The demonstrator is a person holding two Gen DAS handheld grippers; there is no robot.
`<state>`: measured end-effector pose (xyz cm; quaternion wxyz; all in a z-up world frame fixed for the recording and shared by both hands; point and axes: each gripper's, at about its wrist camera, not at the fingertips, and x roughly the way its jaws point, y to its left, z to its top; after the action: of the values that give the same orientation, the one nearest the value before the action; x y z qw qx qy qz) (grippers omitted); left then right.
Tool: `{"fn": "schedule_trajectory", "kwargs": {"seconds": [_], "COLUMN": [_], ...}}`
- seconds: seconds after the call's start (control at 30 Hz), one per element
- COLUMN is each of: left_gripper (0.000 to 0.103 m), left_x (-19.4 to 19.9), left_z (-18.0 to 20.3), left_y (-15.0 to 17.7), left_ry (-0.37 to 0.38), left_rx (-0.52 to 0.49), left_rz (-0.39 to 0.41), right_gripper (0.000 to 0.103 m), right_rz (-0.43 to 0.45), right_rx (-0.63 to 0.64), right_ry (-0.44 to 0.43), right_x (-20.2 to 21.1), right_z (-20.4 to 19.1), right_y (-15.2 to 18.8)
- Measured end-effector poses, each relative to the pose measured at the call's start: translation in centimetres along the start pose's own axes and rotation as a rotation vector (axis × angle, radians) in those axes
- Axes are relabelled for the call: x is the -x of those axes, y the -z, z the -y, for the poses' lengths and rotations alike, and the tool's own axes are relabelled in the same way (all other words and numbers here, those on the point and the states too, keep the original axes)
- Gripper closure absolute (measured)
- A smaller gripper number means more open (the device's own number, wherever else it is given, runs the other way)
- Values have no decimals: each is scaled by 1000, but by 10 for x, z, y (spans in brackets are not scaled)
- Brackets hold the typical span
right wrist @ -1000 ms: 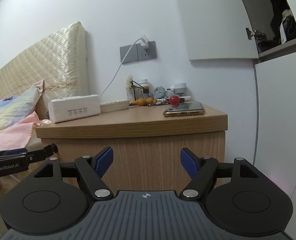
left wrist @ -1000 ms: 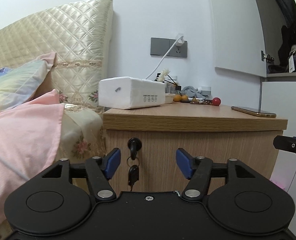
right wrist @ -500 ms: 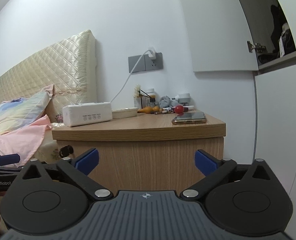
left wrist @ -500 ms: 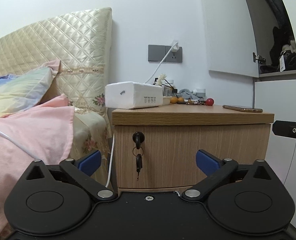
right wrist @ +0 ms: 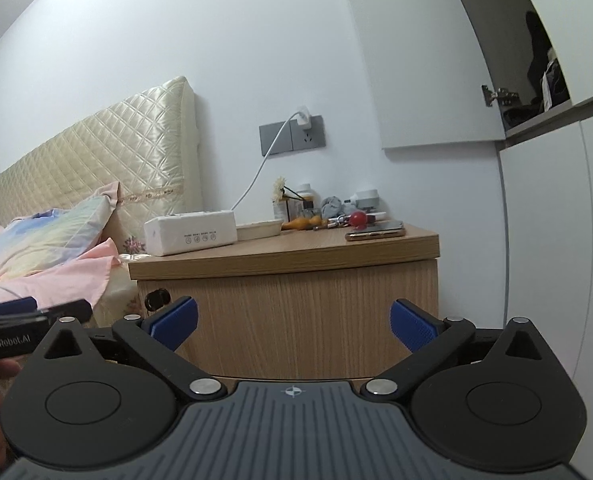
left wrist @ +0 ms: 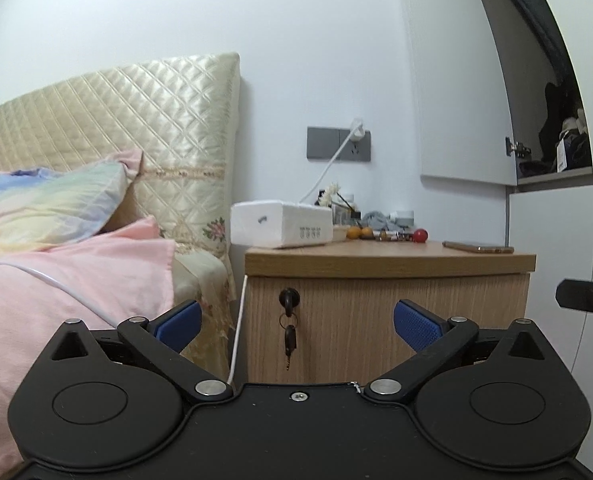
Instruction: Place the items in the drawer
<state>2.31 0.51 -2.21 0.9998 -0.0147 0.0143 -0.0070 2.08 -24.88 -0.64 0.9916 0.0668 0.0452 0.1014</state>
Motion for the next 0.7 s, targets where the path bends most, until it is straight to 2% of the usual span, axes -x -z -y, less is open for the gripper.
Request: {"fn": "schedule_trajectory", "kwargs": {"seconds": [0.27, 0.37, 0.7], "left_gripper": [1, 1, 1], "left_x": [12, 13, 7], "left_z": [0, -6, -9], "left_y": [-3, -5, 2], "left_ry": [-19, -31, -56], "left_rx": [-14, 9, -5], "left_rz": [17, 21, -17], "right_gripper": [0, 0, 0], "right_rz": [35, 40, 40], "right_rx": [45, 80, 47], "right_ry": [11, -3, 0], "right_x": [18, 18, 14], "right_z": [-12, -17, -15], "right_y": [8, 8, 6]}}
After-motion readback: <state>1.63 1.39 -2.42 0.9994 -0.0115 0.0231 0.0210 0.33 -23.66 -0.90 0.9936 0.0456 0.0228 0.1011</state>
